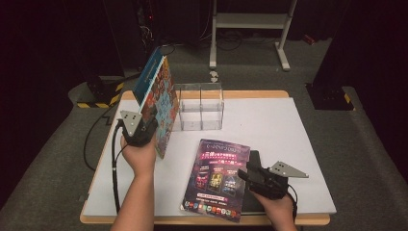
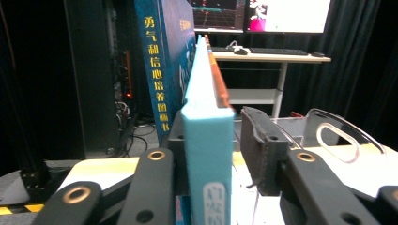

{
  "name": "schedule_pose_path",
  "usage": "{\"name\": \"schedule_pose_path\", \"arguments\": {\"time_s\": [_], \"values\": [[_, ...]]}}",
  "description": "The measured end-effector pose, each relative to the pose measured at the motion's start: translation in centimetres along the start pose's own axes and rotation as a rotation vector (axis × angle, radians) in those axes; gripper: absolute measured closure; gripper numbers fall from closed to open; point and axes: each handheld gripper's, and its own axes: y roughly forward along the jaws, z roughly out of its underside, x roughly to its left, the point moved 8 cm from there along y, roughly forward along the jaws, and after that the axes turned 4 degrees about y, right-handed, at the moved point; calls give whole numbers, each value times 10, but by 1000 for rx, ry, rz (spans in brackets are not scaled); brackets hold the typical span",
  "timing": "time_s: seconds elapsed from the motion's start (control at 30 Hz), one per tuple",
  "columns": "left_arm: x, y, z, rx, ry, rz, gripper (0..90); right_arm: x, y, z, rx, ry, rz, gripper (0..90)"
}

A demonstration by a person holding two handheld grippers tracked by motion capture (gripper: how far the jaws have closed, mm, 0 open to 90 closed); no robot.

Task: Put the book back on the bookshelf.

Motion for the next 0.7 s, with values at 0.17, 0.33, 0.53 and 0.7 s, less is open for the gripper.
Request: {"name": "schedule_pose_path", "arguments": {"time_s": [0.17, 0.33, 0.53, 0.7], "values": [[4, -13, 2, -2, -33, 27, 572, -2, 0, 0, 8, -15, 10, 455], [7, -25, 8, 7, -21, 52, 546, -5, 0, 0, 13, -26, 24, 450], [6, -38, 23, 39, -8, 99, 510, -7, 1, 3, 33, -53, 43, 417], [1, -49, 42, 81, 4, 168, 507, -10, 1, 3, 35, -83, 74, 399]]}}
